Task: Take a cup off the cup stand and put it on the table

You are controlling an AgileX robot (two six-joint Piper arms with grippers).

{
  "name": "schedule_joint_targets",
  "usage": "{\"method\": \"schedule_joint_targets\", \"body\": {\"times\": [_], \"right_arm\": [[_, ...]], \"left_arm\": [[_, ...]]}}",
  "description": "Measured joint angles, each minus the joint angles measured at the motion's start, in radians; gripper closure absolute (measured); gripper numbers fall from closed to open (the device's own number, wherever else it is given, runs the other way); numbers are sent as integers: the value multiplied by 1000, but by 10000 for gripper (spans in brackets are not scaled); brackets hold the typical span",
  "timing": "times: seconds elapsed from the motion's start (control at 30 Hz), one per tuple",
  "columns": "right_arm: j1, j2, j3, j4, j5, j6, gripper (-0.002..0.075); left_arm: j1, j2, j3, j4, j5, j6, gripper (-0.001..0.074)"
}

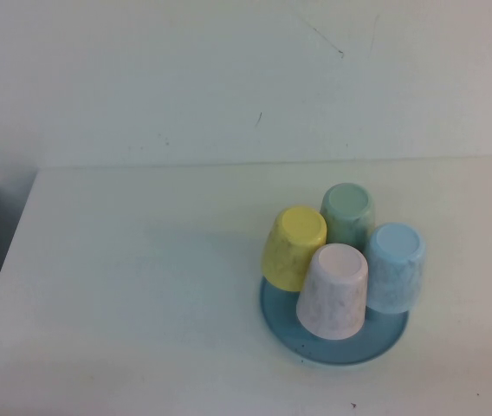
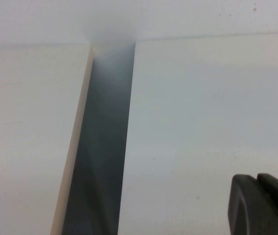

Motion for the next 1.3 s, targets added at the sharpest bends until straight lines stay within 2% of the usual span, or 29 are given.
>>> {"method": "schedule_joint_targets", "body": {"times": [0.2, 0.33, 0.47, 0.57, 0.7, 0.8, 0.9, 1.17, 1.23, 1.3], "right_arm": [[0, 0, 0, 0, 26, -107, 729], [0, 0, -15, 40, 131, -272, 729], [0, 71, -196, 44, 240, -489, 729], [0, 221, -408, -68, 326, -553, 729], [0, 492, -672, -240, 550, -628, 729], [0, 710, -832, -293, 735, -683, 729], [13, 879, -958, -341, 843, -712, 729], [183, 1242, -1179, -533, 926, -688, 724], [227, 1319, -1227, -556, 926, -688, 692], [260, 1394, -1271, -572, 926, -688, 626]], "left_arm": [[0, 0, 0, 0, 0, 0, 738], [0, 0, 0, 0, 0, 0, 738], [0, 0, 0, 0, 0, 0, 738], [0, 0, 0, 0, 0, 0, 738], [0, 0, 0, 0, 0, -2, 738], [0, 0, 0, 0, 0, -2, 738], [0, 0, 0, 0, 0, -2, 738], [0, 0, 0, 0, 0, -2, 738], [0, 0, 0, 0, 0, -2, 738], [0, 0, 0, 0, 0, -2, 738]]}}
